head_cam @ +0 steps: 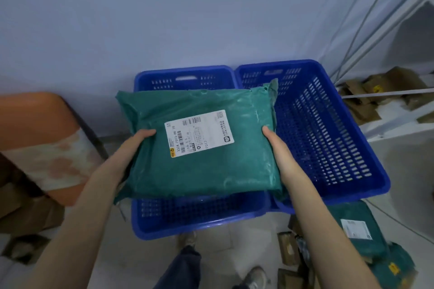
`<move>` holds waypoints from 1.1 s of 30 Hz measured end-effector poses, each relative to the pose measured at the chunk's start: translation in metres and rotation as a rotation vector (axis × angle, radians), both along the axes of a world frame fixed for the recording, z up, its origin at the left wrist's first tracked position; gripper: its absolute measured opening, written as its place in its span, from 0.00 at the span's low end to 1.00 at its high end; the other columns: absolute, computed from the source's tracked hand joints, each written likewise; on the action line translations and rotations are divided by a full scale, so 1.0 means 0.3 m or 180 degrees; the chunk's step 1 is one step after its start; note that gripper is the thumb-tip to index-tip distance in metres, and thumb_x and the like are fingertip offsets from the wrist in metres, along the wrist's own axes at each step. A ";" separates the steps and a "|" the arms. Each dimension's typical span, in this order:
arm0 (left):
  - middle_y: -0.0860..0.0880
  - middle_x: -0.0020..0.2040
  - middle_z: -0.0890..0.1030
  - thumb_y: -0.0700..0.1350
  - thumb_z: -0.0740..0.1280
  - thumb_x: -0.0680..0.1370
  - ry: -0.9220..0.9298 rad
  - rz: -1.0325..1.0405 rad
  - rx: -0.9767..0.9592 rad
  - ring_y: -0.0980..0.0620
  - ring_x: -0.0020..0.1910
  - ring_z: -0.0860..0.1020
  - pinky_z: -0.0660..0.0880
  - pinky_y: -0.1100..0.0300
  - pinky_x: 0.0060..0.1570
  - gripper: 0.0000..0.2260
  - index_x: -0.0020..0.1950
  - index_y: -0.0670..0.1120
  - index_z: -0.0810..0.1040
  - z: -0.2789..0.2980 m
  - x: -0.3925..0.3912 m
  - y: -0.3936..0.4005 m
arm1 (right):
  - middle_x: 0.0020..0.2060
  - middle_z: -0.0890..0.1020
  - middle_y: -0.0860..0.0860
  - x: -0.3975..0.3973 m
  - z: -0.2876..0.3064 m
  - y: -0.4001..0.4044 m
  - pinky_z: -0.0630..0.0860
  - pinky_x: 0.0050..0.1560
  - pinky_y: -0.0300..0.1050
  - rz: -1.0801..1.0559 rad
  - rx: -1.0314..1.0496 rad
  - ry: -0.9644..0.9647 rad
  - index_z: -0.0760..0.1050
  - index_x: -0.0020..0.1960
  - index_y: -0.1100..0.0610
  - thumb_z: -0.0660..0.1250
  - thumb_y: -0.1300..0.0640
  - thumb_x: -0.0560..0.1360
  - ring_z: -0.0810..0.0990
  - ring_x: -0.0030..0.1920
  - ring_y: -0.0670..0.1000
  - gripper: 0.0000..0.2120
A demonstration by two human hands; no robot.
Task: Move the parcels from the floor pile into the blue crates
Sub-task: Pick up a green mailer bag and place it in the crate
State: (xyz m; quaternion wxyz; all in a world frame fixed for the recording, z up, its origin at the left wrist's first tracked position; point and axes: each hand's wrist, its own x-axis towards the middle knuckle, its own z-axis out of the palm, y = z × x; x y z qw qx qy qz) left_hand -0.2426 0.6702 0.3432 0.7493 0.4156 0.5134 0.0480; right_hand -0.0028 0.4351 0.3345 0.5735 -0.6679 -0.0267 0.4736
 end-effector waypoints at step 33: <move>0.41 0.74 0.64 0.46 0.60 0.80 0.1646 0.0010 0.1211 0.42 0.70 0.67 0.66 0.53 0.65 0.28 0.76 0.40 0.53 -1.241 0.361 0.460 | 0.68 0.72 0.49 0.268 -1.169 0.667 0.72 0.66 0.53 0.1183 -0.1077 -0.0441 0.61 0.73 0.51 0.78 0.39 0.56 0.74 0.64 0.51 0.51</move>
